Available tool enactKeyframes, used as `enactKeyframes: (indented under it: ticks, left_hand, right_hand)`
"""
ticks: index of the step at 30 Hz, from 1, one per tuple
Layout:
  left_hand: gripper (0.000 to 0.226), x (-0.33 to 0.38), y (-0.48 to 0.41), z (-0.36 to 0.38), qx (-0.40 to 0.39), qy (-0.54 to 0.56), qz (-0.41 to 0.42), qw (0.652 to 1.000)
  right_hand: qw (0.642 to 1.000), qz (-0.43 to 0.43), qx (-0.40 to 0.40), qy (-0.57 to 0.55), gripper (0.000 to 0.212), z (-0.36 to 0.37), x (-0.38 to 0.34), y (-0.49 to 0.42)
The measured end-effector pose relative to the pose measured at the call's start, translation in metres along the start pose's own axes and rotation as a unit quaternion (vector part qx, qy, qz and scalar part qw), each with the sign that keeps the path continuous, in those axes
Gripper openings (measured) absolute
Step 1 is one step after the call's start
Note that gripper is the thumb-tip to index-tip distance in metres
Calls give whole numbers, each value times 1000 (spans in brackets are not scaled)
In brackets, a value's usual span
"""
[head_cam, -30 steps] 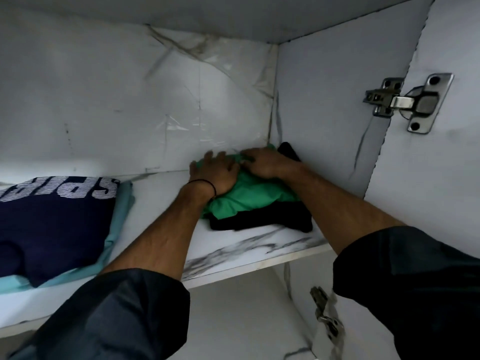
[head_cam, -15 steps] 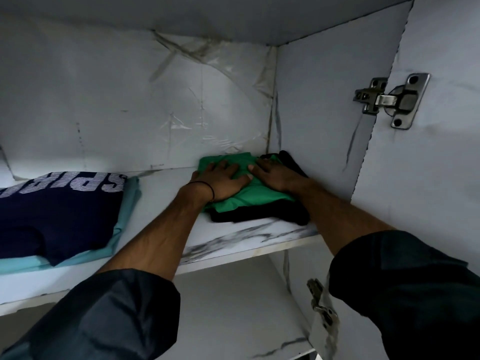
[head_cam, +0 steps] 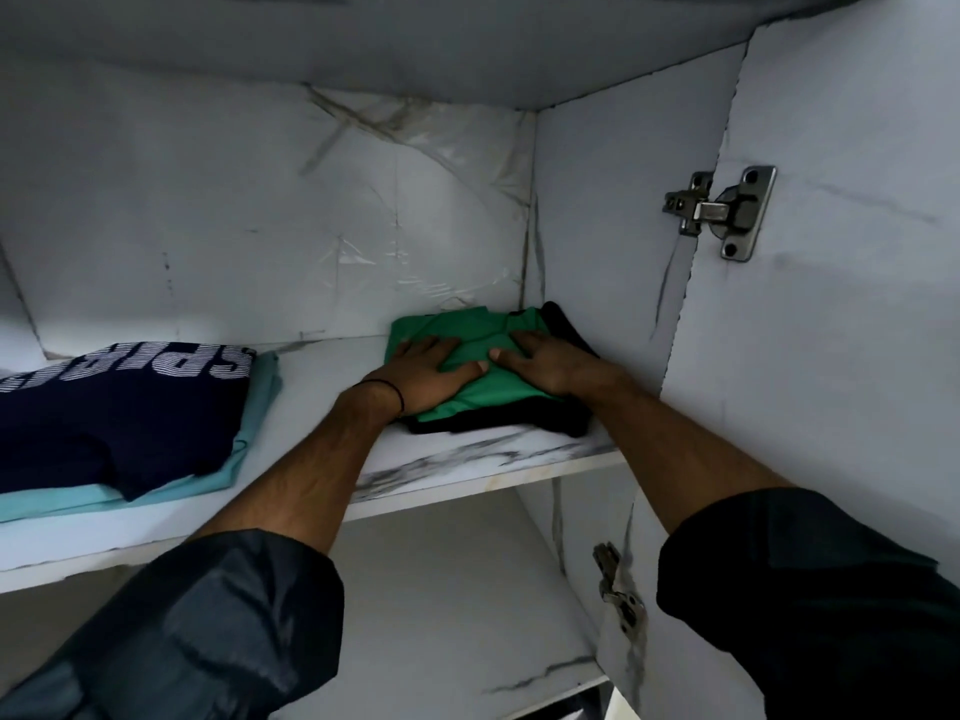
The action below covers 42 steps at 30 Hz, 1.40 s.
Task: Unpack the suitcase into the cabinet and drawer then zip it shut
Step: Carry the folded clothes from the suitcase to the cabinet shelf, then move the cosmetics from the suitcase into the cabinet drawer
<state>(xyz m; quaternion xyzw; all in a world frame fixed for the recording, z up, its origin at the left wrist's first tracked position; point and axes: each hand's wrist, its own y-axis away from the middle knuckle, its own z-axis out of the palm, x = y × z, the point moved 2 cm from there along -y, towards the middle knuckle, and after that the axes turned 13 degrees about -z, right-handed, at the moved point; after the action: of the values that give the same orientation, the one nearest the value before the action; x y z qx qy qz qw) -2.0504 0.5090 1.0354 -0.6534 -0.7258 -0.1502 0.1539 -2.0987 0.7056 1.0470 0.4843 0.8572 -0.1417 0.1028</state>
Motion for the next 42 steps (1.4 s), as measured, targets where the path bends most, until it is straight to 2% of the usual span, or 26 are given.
enactKeyframes:
  ticks: [3,8,11,14,19,22,24,27,33,37,42]
  left_hand:
    - [96,-4,13,2,4,13,-9,1000]
    - [95,-2,35,-4,2,20,-22,1000]
    - [83,-4,57,-7,50,60,-17,997]
    - [64,-9,92,-8,134,126,-20,983]
    - [45,-18,149,-3,250,214,-10,944]
    - [30,-25,188,5,310,245,0,919]
    - [20,-32,214,11,335,248,1,909]
    - [17,-44,248,18,344,238,-12,908]
    - [17,-79,324,24,314,252,-35,915]
    - [17,-116,419,34,319,266,-61,908]
    - [16,-208,601,82,305,320,-182,878]
  right_hand:
    - [1000,-3,-8,10,89,0,0,14]
    - [1000,-8,-5,-6,83,0,-5,33]
    - [1000,-12,6,-17,81,-8,-18,46]
    - [996,-47,70,-14,68,-11,-35,74]
    - [967,-95,236,-36,38,-1,-67,122]
    - [941,-144,304,-37,33,17,-90,143]
    - [933,-170,315,-44,33,32,-109,157]
    - [935,-187,291,-77,35,46,-143,187]
    - [937,-211,238,-143,33,72,-204,255]
    - [931,-234,202,-193,31,115,-260,318]
    - [916,-285,61,-277,24,210,-365,428]
